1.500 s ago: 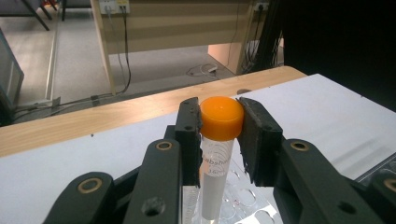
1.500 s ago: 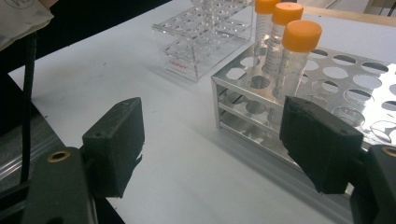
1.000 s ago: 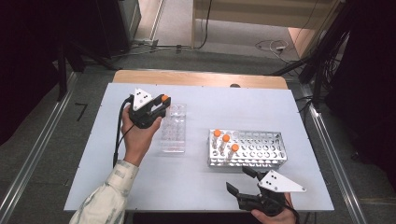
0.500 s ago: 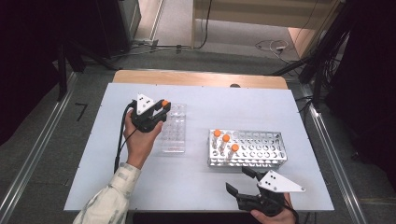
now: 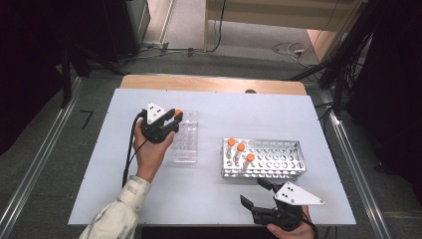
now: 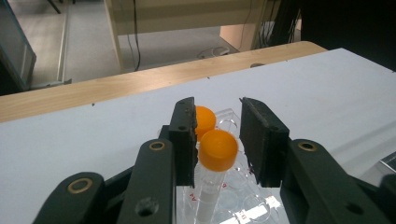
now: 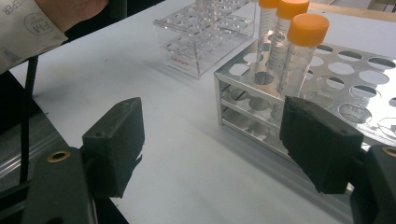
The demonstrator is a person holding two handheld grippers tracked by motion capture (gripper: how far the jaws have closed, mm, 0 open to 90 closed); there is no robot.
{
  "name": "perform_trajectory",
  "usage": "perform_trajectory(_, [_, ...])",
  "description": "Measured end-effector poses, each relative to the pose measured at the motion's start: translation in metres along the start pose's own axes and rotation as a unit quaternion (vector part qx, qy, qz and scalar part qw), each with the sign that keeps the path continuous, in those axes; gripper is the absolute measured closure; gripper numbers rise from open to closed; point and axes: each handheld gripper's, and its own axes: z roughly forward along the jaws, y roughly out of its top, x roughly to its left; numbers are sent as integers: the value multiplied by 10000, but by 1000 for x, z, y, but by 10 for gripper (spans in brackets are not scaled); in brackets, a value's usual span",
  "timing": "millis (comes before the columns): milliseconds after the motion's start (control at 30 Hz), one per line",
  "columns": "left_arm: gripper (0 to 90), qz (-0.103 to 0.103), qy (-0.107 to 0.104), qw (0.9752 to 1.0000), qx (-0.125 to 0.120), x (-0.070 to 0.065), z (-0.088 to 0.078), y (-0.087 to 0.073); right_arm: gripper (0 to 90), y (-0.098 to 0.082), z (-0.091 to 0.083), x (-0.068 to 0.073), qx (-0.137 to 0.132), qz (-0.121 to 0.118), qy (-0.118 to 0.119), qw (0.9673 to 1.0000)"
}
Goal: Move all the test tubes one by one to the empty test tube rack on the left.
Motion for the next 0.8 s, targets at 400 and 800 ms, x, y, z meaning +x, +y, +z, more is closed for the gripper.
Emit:
perform_trajectory(400, [517,-243,-261,9993,-114,-7,-14,-2,209,0,0,0,-5,-1,-29,10000])
perform_trajectory(800, [232,-399,-595,9974,-32,-23,-45,-21,211,-1,6,-9,-4,55,-283,9996])
